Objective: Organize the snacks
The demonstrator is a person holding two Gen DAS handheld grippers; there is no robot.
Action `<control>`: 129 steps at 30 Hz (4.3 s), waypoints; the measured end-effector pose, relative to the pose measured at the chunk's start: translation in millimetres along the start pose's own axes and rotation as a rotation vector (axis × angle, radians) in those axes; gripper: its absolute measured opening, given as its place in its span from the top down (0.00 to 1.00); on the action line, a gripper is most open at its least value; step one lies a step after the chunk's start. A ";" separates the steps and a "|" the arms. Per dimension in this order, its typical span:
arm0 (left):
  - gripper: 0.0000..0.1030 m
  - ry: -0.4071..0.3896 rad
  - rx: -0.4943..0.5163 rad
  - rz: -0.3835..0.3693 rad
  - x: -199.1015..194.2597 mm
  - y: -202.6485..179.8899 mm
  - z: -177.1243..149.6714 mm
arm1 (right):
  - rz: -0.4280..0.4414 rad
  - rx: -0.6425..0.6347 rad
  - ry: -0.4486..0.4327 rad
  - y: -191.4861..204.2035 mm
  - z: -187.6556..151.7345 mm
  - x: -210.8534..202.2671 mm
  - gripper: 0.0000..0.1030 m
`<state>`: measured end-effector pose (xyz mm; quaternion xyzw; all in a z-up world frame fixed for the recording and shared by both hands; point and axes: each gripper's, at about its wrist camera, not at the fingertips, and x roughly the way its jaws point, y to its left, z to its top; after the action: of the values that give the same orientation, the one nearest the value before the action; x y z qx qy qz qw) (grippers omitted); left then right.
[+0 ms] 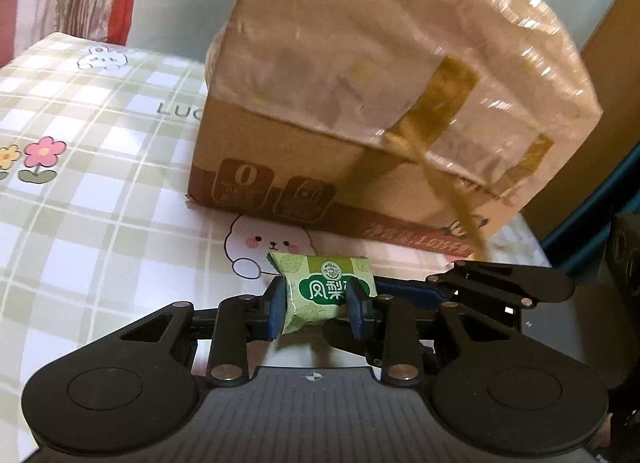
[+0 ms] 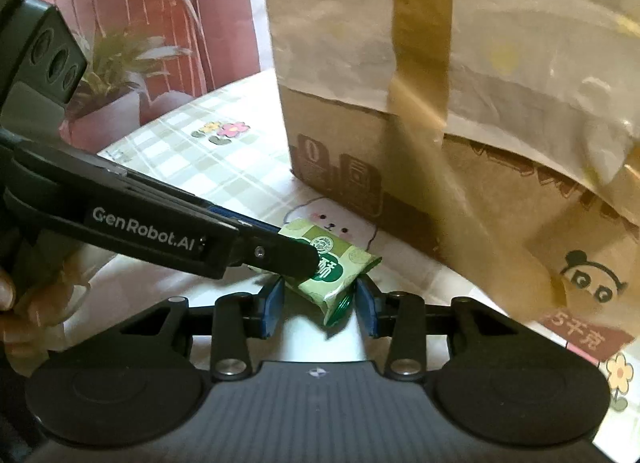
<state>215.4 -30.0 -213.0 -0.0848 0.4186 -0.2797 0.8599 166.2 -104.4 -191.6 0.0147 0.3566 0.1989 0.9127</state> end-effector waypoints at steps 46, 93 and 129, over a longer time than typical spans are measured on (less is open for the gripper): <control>0.66 -0.180 0.177 -0.017 14.4 -113.8 185.5 | -0.158 0.018 -0.159 -94.2 144.7 -103.2 0.58; 0.09 -0.648 0.220 0.499 -268.2 -146.0 96.4 | -0.336 0.191 -0.543 51.2 130.8 -287.9 0.00; 0.09 -0.618 0.177 0.560 -278.3 -143.1 92.4 | -0.426 0.191 -0.511 45.8 117.5 -290.6 0.00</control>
<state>90.4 -3.1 87.2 0.0262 0.1224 -0.0316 0.9916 33.6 -157.3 91.1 0.0748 0.1289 -0.0404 0.9880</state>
